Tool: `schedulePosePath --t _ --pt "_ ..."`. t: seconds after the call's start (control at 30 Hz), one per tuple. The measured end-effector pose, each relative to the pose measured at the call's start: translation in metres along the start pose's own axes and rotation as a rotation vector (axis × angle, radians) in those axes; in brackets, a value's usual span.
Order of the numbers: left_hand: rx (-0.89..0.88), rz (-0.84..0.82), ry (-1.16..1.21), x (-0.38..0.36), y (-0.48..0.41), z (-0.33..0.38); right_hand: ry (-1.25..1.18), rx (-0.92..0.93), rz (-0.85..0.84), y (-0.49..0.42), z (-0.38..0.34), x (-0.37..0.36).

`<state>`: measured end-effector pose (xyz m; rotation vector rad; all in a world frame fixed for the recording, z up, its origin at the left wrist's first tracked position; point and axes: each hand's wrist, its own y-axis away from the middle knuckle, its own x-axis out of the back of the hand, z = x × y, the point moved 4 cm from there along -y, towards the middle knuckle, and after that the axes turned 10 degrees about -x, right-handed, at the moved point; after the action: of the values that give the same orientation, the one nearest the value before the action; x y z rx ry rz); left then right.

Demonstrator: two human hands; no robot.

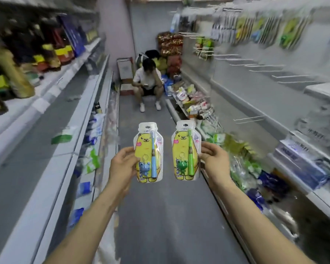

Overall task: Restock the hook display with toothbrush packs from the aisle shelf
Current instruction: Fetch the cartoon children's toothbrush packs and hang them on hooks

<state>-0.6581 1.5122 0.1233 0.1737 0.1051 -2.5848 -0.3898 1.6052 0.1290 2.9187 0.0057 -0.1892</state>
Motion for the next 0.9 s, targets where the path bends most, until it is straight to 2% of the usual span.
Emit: schedulePosePath --t 0.3,0.5,0.7,0.9 --pt "-0.03 -0.099 0.023 -0.089 -0.242 0.011 -0.042 0.062 0.029 -0.214 -0.068 -0.071" --pt "-0.031 -0.201 0.077 -0.155 -0.39 0.019 -0.081 0.111 0.091 -0.322 -0.131 -0.094" --pt "-0.031 -0.445 0.12 -0.255 -0.537 0.015 -0.109 0.194 0.351 -0.432 -0.18 -0.088" --pt "-0.008 -0.739 0.174 -0.348 -0.642 0.034 -0.118 0.243 0.593 -0.492 -0.226 -0.086"
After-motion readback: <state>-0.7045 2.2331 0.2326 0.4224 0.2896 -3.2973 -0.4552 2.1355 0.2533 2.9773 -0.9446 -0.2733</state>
